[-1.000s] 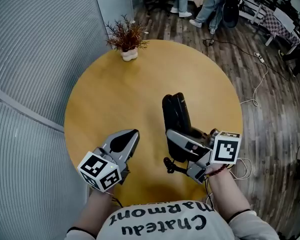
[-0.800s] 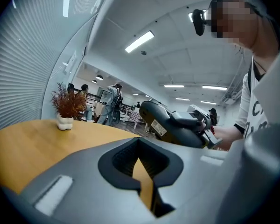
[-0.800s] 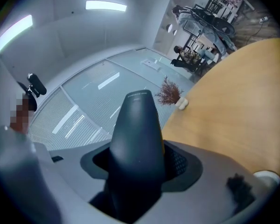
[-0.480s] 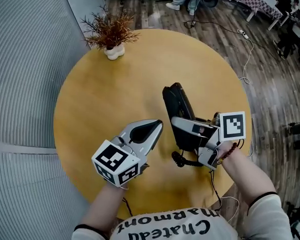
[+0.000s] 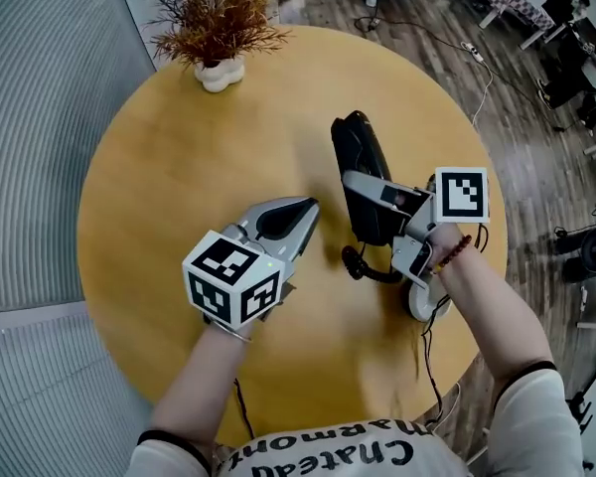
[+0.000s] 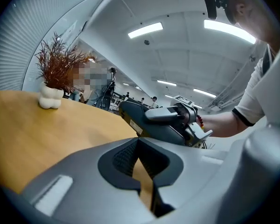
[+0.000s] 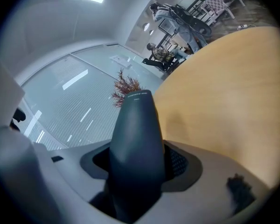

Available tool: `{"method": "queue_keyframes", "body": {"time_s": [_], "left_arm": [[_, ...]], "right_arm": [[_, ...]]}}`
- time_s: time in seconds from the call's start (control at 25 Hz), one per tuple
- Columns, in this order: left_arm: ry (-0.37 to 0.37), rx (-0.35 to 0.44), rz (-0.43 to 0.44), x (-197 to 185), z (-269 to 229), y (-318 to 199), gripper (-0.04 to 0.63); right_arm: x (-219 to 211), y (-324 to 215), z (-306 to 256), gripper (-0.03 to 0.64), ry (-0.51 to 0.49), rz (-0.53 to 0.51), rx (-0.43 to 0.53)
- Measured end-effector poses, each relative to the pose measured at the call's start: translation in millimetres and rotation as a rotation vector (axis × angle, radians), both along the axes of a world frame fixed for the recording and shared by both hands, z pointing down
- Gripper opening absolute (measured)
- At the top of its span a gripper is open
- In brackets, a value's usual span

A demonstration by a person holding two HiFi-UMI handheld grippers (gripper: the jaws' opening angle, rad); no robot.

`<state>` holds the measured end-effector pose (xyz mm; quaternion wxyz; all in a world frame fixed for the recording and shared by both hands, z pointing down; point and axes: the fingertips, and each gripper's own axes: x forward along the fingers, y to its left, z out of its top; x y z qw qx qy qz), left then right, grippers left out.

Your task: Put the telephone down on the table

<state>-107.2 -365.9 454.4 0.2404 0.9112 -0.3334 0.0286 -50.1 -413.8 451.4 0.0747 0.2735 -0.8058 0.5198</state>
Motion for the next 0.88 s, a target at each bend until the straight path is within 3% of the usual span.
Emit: {"method": "queue_keyframes", "body": {"time_s": [0.4, 0.52, 0.68, 0.88], "left_arm": [[-0.026, 0.071, 0.046, 6.5, 4.1, -15.1, 0.005], [-0.031, 0.049, 0.096, 15.5, 5.9, -1.8, 0.005], [-0.053, 0.023, 0.137, 21.4, 9.9, 16.8, 0.006], [-0.112, 0.071, 0.156, 21.8, 15.0, 28.1, 0.006]], "right_arm": [[4.0, -61.6, 50.4, 0.296, 0.095, 0.073, -0.061], [14.2, -77.3, 59.3, 0.296, 0.125, 0.086, -0.062], [27.1, -91.6, 63.8, 0.296, 0.194, 0.08, -0.055], [40.4, -112.4, 71.5, 0.296, 0.304, 0.062, -0.031]]}}
